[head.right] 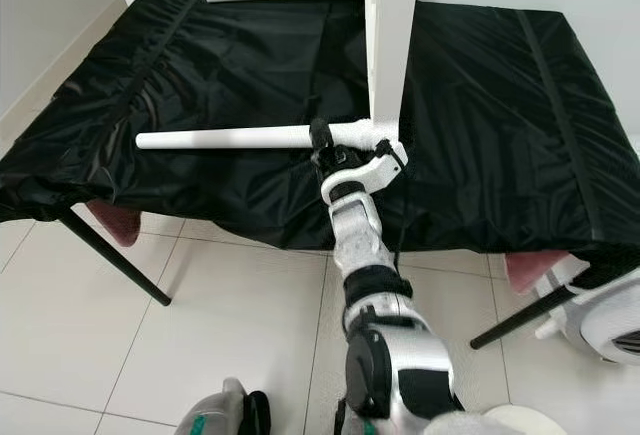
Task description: Building children table
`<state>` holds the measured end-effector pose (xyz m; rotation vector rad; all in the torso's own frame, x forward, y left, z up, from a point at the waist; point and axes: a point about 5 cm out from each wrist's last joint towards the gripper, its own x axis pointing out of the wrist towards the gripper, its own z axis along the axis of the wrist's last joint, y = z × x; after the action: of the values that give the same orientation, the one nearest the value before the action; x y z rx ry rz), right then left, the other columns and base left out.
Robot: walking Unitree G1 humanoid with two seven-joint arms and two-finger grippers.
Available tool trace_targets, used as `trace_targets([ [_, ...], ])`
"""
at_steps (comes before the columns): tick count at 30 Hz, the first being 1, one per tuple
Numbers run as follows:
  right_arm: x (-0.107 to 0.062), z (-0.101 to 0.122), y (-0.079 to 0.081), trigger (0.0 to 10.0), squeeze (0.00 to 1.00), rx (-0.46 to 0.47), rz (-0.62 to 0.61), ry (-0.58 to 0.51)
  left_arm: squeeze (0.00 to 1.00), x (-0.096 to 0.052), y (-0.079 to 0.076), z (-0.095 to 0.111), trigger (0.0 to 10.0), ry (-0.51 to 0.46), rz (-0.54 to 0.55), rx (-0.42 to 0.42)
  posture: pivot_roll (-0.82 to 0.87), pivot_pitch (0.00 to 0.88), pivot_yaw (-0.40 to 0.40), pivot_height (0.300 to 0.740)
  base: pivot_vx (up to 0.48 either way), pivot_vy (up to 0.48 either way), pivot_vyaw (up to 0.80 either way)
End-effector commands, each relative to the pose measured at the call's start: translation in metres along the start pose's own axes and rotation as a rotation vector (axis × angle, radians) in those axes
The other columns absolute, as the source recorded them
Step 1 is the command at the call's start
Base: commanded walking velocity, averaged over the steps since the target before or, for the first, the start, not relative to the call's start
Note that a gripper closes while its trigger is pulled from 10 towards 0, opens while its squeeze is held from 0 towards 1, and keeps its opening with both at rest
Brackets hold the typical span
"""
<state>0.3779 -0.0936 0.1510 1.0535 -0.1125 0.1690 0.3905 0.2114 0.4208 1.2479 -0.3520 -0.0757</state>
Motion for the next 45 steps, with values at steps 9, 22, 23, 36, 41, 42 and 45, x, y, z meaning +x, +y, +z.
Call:
trace_targets([
  [9, -0.004, -0.044, 0.021, 10.0, 0.00, 0.089, 0.063, 0.089, 0.00, -0.024, 0.064, -0.006, 10.0, -0.044, 0.367, -0.228, 0.14, 0.000, 0.024, 0.740, 0.000, 0.000, 0.00],
  [22, -0.013, -0.054, 0.014, 10.0, 0.00, 0.103, 0.052, 0.117, 0.00, -0.025, 0.064, -0.007, 10.0, -0.040, 0.366, -0.223, 0.15, 0.000, 0.017, 0.740, 0.000, 0.000, 0.00],
  [23, -0.015, -0.055, 0.010, 10.0, 0.00, 0.104, 0.036, 0.123, 0.00, -0.025, 0.064, -0.007, 10.0, -0.039, 0.365, -0.222, 0.15, 0.000, 0.013, 0.740, 0.000, 0.000, 0.00],
  [36, -0.030, -0.049, -0.019, 10.0, 0.00, 0.077, -0.035, 0.090, 0.00, -0.027, 0.065, -0.009, 10.0, -0.033, 0.358, -0.211, 0.16, 0.000, 0.022, 0.740, 0.000, 0.000, 0.00],
  [41, -0.013, -0.036, -0.006, 10.0, 0.00, 0.064, 0.013, 0.045, 0.00, -0.025, 0.062, -0.007, 10.0, -0.045, 0.345, -0.220, 0.16, 0.000, 0.028, 0.740, 0.000, 0.000, 0.00],
  [42, -0.013, -0.036, -0.006, 10.0, 0.00, 0.064, 0.013, 0.045, 0.00, -0.025, 0.062, -0.007, 10.0, -0.045, 0.345, -0.220, 0.16, 0.000, 0.028, 0.740, 0.000, 0.000, 0.00],
  [45, -0.001, -0.024, 0.000, 10.0, 0.00, 0.075, 0.001, 0.006, 0.00, -0.024, 0.060, -0.005, 10.0, -0.053, 0.338, -0.222, 0.16, 0.000, 0.031, 0.740, 0.000, 0.000, 0.00],
])
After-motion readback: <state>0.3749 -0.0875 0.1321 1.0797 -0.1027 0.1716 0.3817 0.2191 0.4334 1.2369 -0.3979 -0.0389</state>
